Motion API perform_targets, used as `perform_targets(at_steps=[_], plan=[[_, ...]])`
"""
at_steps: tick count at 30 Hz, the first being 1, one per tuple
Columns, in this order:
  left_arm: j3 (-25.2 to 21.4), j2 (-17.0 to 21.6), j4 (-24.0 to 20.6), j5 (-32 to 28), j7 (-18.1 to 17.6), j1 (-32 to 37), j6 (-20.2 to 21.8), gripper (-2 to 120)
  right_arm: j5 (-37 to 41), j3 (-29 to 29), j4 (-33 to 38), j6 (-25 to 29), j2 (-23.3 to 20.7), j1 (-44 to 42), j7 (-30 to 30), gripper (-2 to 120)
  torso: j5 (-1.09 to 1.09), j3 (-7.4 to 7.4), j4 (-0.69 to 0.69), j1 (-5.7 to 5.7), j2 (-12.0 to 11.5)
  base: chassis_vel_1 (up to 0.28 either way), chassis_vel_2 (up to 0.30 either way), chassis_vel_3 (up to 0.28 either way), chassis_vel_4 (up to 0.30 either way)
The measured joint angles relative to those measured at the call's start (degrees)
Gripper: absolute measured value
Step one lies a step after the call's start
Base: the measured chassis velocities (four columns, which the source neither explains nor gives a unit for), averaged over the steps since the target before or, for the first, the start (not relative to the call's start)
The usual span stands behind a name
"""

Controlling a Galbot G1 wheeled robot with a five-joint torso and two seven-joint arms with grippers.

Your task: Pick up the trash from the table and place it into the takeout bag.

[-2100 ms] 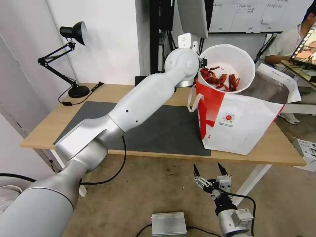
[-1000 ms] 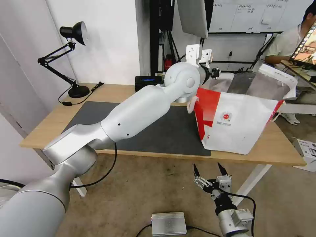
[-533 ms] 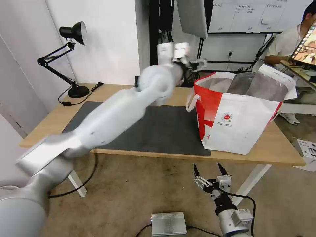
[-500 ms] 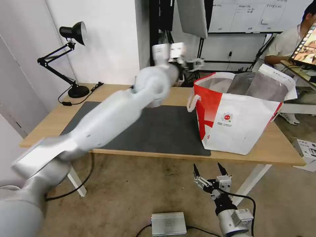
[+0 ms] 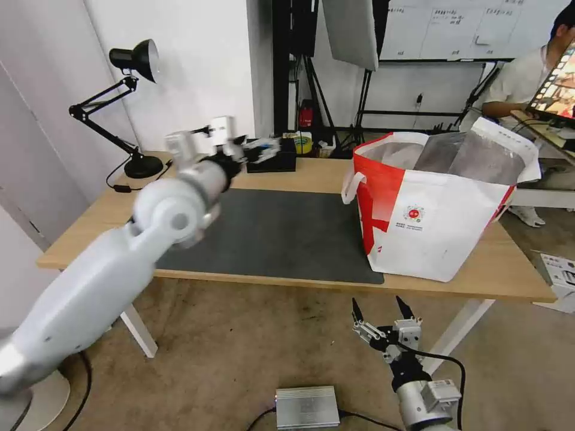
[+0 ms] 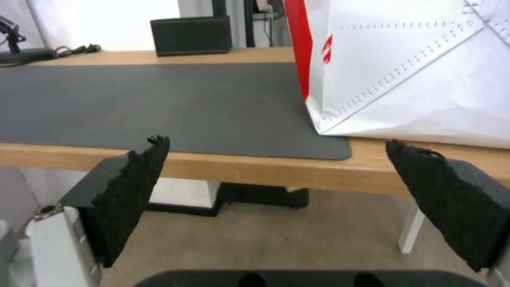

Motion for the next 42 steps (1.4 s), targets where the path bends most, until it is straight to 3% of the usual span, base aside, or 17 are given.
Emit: perform_targets(at_steps=[7,15,25,28,34,42], plan=[[-10.1,1.9,-3.5,7.0,5.7,16.1,-3.6,100,0.0,0.0,0.0,0.0,0.0,0.0,0.0,100,0.01,0.0,0.0,0.0,0.0,0.0,0.0,0.0,0.0],[-18.8,-0.1,-3.7,16.9,12.7,30.8,-9.6,100,0.0,0.0,0.0,0.0,0.0,0.0,0.0,100,0.0,0.0,0.0,0.0,0.0,0.0,0.0,0.0,0.0],[-24.5,-2.6,-2.9,22.3,17.6,40.0,-14.7,100,0.0,0.0,0.0,0.0,0.0,0.0,0.0,100,0.01,0.0,0.0,0.0,0.0,0.0,0.0,0.0,0.0],[-26.9,-4.4,-2.9,24.2,19.5,45.7,-17.6,100,0.0,0.0,0.0,0.0,0.0,0.0,0.0,100,0.0,0.0,0.01,0.0,0.0,0.0,0.0,0.0,0.0],[-28.2,-7.6,-1.9,27.3,22.5,49.9,-22.8,100,0.0,0.0,0.0,0.0,0.0,0.0,0.0,100,0.01,0.0,0.01,0.0,0.0,0.0,0.0,0.0,0.0],[-29.4,-9.7,-0.6,29.8,24.2,53.4,-26.7,100,0.0,0.0,0.0,0.0,0.0,0.0,0.0,100,0.02,0.0,0.0,0.0,0.0,0.0,0.0,0.0,0.0]])
